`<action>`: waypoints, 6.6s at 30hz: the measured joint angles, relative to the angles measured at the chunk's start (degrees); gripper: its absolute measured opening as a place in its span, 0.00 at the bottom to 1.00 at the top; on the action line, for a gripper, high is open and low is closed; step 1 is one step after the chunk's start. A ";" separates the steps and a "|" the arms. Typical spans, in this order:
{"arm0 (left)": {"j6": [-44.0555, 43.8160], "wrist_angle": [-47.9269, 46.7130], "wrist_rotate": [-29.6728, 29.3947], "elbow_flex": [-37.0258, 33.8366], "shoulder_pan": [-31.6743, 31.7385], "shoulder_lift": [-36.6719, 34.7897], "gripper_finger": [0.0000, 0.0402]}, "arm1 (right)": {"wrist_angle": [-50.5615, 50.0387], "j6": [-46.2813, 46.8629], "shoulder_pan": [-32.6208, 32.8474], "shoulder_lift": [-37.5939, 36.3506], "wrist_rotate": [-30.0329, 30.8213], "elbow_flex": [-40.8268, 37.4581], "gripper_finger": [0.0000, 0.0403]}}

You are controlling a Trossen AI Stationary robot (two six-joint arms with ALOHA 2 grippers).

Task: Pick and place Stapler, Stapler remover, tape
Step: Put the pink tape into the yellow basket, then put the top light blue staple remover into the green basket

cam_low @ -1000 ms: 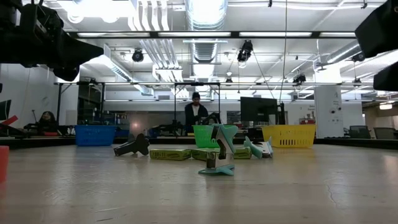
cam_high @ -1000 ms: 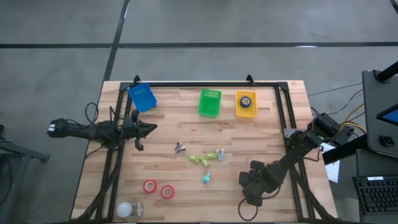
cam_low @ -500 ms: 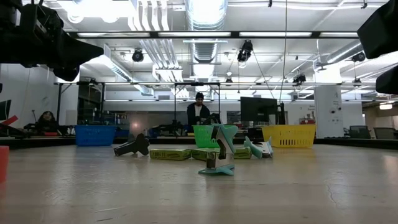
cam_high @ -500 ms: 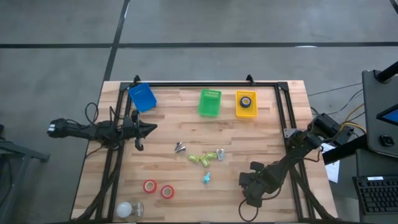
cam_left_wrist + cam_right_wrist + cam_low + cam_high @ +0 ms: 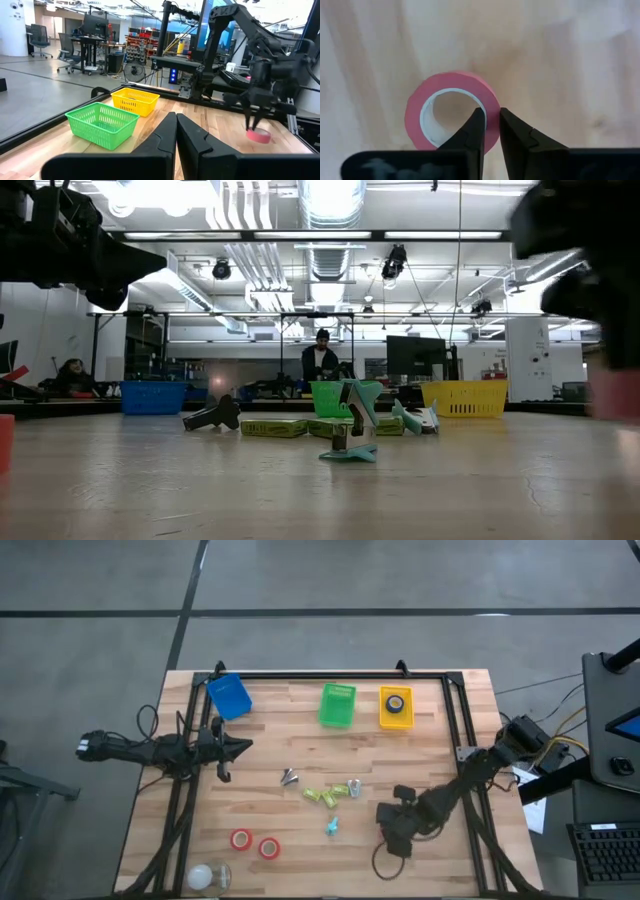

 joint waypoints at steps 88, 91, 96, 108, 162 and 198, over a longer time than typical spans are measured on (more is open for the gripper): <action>0.00 -0.66 0.00 -0.02 -0.01 0.17 0.03 | -7.02 -36.63 -81.05 -3.77 3.49 5.05 0.46; 0.02 -0.66 0.00 -0.01 -0.01 0.20 0.03 | -6.99 -35.66 -79.57 -7.01 1.98 5.03 0.49; 0.00 -0.66 0.00 0.00 -0.01 0.17 0.03 | -6.40 -33.92 -72.84 -11.59 -0.68 5.03 0.50; 0.02 -0.66 0.00 0.00 0.01 0.19 0.03 | -6.81 -29.32 -58.01 -15.70 -1.07 4.06 0.50; 0.02 -1.31 0.00 -0.02 0.00 0.18 0.03 | 8.53 7.11 -26.72 4.72 -8.18 2.06 0.30; 0.02 -1.49 0.00 -0.02 0.01 0.20 0.03 | 11.76 -1.72 -29.15 4.60 -3.37 0.60 0.02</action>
